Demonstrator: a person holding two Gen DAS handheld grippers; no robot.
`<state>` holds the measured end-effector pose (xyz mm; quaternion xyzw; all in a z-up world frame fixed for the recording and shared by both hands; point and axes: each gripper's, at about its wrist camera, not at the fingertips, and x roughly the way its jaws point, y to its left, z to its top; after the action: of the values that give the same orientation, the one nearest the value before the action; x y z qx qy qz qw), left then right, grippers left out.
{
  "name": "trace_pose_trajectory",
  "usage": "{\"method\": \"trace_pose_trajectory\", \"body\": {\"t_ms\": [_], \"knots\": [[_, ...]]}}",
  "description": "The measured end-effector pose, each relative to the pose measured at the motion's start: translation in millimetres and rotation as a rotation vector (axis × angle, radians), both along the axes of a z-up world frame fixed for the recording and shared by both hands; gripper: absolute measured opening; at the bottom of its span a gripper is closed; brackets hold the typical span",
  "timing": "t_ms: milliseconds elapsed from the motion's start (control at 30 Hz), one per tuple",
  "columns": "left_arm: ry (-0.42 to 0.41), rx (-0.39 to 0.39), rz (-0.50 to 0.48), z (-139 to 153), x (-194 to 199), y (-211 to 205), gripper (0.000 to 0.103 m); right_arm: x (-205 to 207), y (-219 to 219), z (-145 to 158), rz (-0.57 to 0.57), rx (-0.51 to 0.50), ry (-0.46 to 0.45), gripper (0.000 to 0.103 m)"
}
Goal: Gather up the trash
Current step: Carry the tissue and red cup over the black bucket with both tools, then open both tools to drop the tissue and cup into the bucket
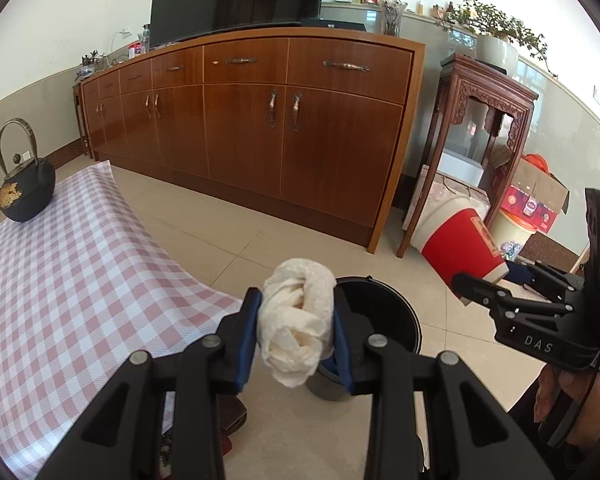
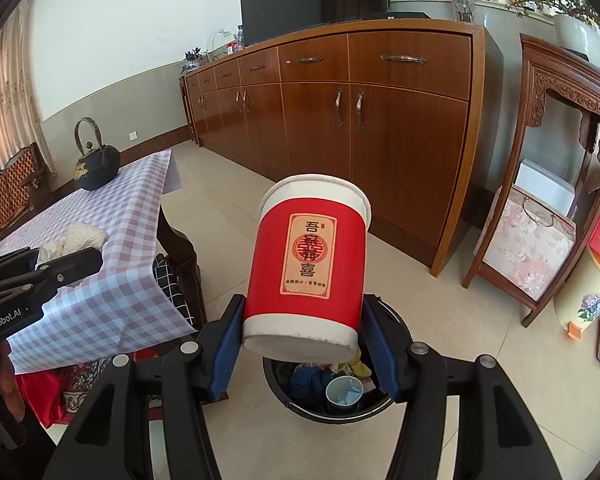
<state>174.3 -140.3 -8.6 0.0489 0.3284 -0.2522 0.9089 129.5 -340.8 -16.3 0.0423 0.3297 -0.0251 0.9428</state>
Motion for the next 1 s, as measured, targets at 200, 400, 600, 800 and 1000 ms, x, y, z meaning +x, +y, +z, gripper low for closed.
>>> {"method": "trace_pose_trajectory", "body": {"t_ms": [200,400,600,800,1000], "knots": [[0.021,0.0,-0.035,-12,4,-27,0.035,-5,-17,-14,-0.03,-0.004,0.028,0.06],[0.064,0.009,-0.076,-34,12,-50,0.035,-3,-33,-33,-0.04,-0.015,0.078,0.06],[0.129,0.034,-0.115,-64,23,-73,0.035,6,-45,-58,-0.02,-0.044,0.144,0.06],[0.195,0.06,-0.15,-92,39,-101,0.035,27,-53,-95,0.028,-0.07,0.241,0.06],[0.256,0.071,-0.148,-114,58,-115,0.035,48,-54,-123,0.097,-0.119,0.3,0.06]]}}
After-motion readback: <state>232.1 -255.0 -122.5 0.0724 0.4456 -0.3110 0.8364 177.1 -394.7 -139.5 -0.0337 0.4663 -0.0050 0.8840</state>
